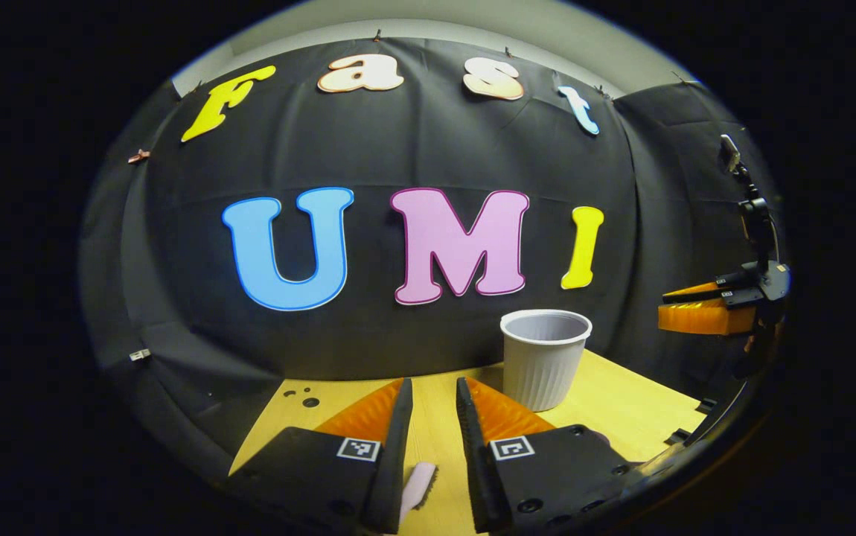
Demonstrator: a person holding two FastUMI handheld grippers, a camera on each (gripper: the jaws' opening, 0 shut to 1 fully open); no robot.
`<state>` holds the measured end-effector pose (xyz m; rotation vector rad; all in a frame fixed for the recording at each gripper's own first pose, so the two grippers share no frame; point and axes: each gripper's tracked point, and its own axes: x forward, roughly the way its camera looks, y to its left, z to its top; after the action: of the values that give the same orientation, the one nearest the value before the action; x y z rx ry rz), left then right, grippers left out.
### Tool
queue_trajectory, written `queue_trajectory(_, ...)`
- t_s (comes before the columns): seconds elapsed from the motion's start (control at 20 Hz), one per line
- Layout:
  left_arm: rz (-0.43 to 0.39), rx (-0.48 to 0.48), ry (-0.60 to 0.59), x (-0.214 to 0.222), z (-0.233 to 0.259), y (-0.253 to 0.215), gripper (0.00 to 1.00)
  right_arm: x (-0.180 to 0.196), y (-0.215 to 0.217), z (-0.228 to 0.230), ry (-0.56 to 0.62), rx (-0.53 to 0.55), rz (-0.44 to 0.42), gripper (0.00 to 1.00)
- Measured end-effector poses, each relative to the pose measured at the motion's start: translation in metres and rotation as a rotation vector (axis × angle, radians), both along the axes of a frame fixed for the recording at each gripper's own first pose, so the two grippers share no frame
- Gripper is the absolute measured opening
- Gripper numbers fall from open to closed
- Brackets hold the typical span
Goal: Pick up the small broom and dustpan from the desktop, sweep the trash into the dustpan with the broom, and then empty the trash into the garbage bin.
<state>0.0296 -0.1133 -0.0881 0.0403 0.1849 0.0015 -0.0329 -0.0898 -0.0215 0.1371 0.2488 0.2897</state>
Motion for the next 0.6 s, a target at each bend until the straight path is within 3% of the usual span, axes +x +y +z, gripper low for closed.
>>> queue_trajectory(0.15,0.053,0.017,0.004,-0.015,0.000,-0.010,0.39,-0.009,-0.002,-0.002,-0.037,-0.007,0.077,0.44)
queue_trajectory(0.35,0.161,0.012,0.029,-0.031,-0.008,-0.011,0.39,-0.018,0.007,-0.018,0.017,0.035,0.200,0.44)
queue_trajectory(0.6,0.178,0.022,0.044,-0.050,-0.012,-0.015,0.39,-0.013,0.002,-0.019,-0.002,0.020,0.194,0.44)
